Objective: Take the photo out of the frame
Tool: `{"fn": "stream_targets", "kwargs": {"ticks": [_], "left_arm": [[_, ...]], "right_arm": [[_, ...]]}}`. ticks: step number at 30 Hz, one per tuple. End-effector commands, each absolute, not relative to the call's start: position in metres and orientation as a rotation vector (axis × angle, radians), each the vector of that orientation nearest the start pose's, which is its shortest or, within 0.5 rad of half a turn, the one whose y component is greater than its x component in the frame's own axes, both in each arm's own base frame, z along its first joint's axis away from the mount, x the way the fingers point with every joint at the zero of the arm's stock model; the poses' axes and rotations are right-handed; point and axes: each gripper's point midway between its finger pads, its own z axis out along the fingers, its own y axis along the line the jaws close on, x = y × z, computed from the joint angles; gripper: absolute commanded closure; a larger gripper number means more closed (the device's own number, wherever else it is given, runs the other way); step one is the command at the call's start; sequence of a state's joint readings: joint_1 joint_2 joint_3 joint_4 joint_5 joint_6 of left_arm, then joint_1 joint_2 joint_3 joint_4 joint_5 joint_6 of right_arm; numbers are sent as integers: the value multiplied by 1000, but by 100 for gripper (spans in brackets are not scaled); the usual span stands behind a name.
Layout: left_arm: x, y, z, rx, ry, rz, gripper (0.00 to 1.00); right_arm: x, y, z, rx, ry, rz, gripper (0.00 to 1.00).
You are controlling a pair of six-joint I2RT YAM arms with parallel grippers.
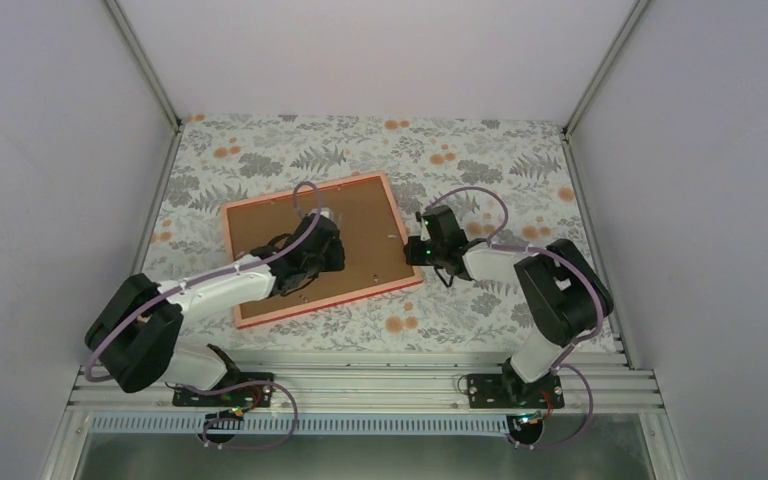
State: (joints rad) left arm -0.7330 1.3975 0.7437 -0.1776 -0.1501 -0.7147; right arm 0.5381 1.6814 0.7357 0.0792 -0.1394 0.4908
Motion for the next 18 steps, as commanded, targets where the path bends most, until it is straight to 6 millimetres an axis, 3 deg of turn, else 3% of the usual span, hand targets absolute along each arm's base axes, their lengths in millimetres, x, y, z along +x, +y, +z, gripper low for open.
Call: {"fn": "stream_targets", "kwargs": {"ticks": [1, 8, 18], "left_arm": [[293, -212, 100, -75, 2414, -479, 98], [291, -196, 107, -94, 2390, -466, 98], [287, -175, 119, -138, 2346, -469, 98]], "right_arm": [[332, 169, 17, 151, 2569, 416, 96], [327, 145, 19, 287, 2556, 394, 96], [301, 105, 21, 517, 2505, 356, 96]]}}
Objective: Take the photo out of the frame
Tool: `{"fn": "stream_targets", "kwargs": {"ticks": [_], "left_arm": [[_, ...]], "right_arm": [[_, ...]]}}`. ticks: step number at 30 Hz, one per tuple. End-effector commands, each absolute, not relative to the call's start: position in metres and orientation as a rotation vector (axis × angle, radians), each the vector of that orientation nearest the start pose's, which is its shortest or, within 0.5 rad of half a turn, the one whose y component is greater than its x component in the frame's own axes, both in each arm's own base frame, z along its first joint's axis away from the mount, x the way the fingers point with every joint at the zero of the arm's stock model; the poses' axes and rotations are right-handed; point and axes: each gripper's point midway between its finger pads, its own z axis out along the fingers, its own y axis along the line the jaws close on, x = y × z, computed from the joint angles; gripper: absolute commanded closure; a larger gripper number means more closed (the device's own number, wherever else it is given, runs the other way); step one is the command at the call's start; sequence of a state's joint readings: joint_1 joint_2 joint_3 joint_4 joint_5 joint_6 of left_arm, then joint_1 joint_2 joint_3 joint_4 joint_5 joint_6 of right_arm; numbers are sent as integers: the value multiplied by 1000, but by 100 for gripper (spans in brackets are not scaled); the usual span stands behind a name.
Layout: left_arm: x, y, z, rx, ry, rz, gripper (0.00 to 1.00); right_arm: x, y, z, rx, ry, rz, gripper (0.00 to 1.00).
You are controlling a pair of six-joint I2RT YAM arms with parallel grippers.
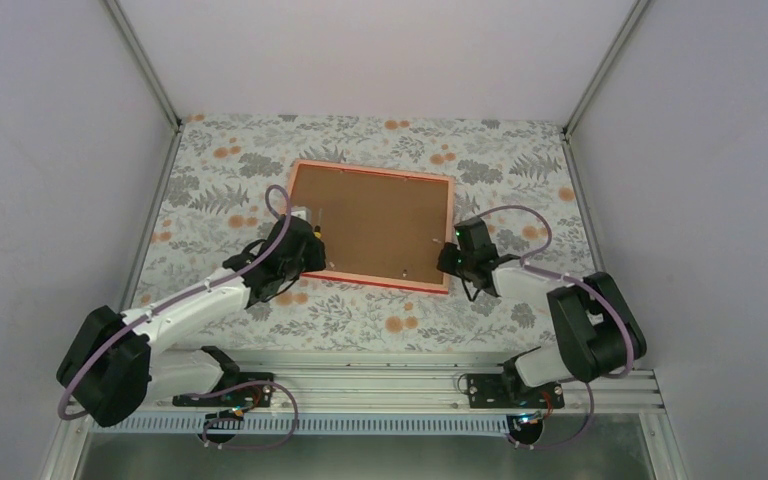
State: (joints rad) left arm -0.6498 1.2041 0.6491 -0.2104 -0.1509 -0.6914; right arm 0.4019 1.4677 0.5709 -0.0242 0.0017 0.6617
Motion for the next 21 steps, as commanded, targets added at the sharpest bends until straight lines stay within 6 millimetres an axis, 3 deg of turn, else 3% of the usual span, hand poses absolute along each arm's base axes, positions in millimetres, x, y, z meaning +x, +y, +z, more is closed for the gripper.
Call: {"fn": "stream_targets", "kwargs": {"ticks": [1, 7, 14, 21], "left_arm": [[286, -173, 121, -143, 2341, -471, 98], [281, -167, 122, -156, 2332, -485, 97], [280, -170, 124, -149, 2328, -513, 97], [279, -172, 122, -144, 2334, -520, 97]], "right_arm": [[299, 103, 22, 520, 2502, 357, 96], [285, 110, 20, 463, 2556, 405, 85], [267, 126, 24, 321, 2619, 494, 60], [241, 152, 19, 143, 2706, 576, 49]]}}
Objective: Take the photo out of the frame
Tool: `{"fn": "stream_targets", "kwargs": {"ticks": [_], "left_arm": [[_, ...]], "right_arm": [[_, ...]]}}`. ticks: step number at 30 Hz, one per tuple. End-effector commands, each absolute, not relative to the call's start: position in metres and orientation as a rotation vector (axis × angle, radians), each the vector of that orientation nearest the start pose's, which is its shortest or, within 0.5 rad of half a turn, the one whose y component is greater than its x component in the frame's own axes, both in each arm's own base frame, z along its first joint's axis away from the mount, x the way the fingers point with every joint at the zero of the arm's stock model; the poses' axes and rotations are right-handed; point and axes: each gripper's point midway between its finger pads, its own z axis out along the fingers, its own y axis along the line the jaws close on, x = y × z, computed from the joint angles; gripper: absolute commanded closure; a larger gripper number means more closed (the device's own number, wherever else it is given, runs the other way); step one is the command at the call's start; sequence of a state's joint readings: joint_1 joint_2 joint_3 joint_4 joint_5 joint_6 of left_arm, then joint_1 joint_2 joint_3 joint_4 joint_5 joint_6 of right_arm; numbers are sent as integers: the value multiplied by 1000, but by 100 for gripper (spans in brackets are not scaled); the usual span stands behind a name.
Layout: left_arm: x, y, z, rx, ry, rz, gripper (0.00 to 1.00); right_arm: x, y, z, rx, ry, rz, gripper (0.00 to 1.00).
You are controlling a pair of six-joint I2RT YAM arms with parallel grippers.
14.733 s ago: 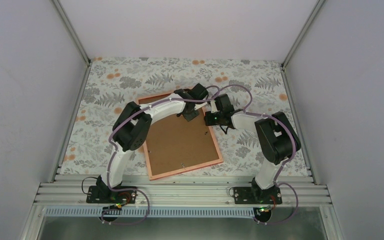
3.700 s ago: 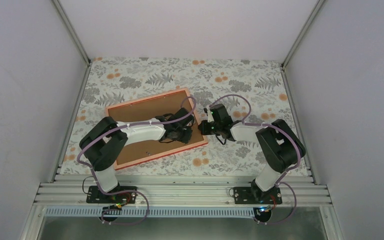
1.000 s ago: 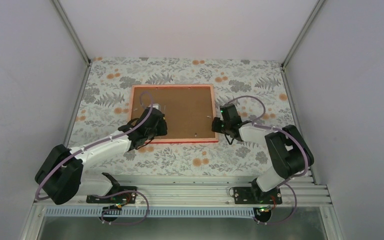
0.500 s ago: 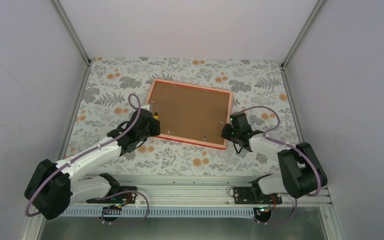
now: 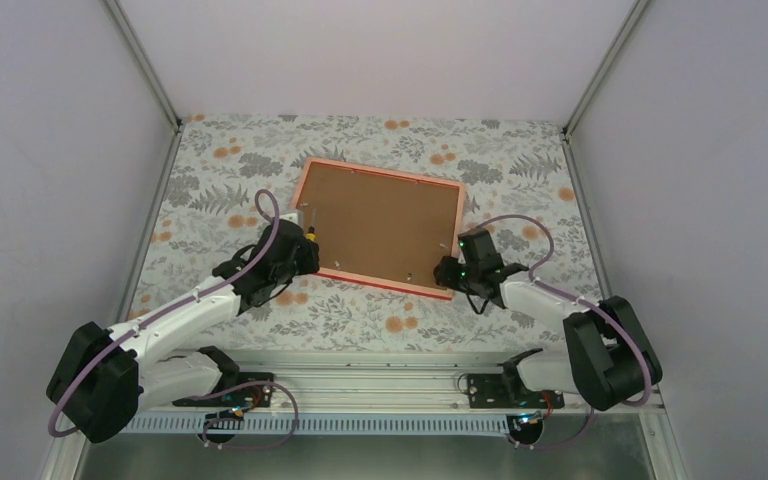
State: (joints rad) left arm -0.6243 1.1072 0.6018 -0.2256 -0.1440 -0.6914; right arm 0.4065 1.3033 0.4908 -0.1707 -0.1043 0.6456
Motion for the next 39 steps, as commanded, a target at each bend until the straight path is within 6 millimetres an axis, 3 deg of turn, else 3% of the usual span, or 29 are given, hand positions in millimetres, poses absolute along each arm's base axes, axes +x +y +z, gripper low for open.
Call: {"fn": "stream_targets", "kwargs": {"ticks": [1, 8, 14, 18, 22, 27, 30, 35, 39], "left_arm": [[279, -172, 122, -141, 2335, -524, 97], [279, -174, 123, -130, 2337, -532, 97], [279, -174, 122, -125, 2339, -533, 97], [278, -175, 122, -120, 2343, -534, 98], [276, -172, 124, -123, 2338, -527, 98], [275, -169, 126, -122, 2332, -517, 98], [276, -169, 127, -118, 2328, -516, 98], [274, -169, 125, -112, 2332, -511, 98], [275, -167, 127, -104, 2326, -501, 97]], "right_arm": [[237, 158, 19, 118, 2713, 596, 48], [210, 204, 26, -27, 2730, 742, 45], [200, 247, 48, -145, 2676, 832, 41], [192, 289, 59, -319, 2651, 875, 36], [189, 307, 61, -428, 2651, 875, 35], [194, 305, 73, -515, 2619, 812, 29], [212, 293, 87, -546, 2547, 702, 27], [271, 263, 121, -575, 2412, 590, 29], [323, 233, 131, -570, 2368, 482, 29]]}}
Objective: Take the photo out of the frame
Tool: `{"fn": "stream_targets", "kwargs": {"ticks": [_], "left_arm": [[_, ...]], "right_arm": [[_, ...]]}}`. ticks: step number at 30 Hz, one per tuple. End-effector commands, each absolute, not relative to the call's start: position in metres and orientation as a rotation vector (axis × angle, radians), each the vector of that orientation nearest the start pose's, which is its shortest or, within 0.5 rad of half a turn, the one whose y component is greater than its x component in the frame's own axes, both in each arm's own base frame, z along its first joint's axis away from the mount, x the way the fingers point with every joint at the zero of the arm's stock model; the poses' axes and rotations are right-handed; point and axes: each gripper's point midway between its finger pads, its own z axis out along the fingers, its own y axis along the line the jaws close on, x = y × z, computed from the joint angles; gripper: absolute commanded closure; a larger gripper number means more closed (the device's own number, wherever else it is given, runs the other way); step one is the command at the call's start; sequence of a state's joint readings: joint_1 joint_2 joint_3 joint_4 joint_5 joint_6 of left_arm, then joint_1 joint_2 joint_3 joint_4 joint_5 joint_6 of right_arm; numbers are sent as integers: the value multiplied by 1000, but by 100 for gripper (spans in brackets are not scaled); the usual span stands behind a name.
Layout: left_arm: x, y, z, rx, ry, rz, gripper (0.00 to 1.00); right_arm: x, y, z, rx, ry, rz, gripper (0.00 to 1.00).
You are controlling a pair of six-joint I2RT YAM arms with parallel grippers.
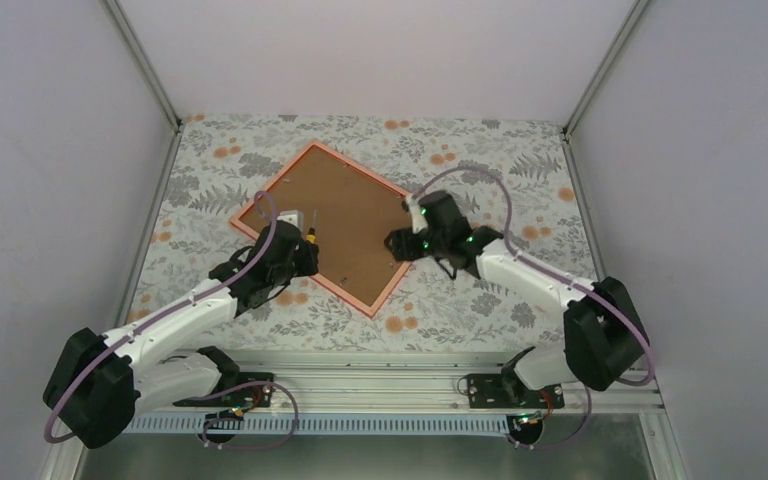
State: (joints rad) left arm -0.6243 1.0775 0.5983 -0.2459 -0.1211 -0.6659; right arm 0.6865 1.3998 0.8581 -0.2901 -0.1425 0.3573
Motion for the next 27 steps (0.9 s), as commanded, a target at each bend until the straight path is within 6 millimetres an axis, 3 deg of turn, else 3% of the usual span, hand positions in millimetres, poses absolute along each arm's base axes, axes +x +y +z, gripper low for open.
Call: {"fn": "stream_targets", "kwargs": {"ticks": [1, 8, 10, 17, 22, 27], "left_arm": [[275, -166, 126, -104, 2327, -491, 98], [277, -169, 123, -83, 2339, -480, 97], [278, -170, 121, -73, 2346, -478, 98], [283, -172, 118, -41, 2355, -449, 98], [284, -175, 118, -20, 2355, -450, 98], [285, -175, 118, -11, 2357, -442, 98]], "right_arm": [[333, 229, 132, -578, 2360, 461, 29], [389, 211, 116, -605, 2373, 431, 29], [406, 201, 99, -588, 2419, 455, 29], [444, 195, 76, -630, 2438, 539, 31], [462, 192, 64, -651, 2442, 567, 32], [462, 194, 46, -674, 2509, 614, 34]]}}
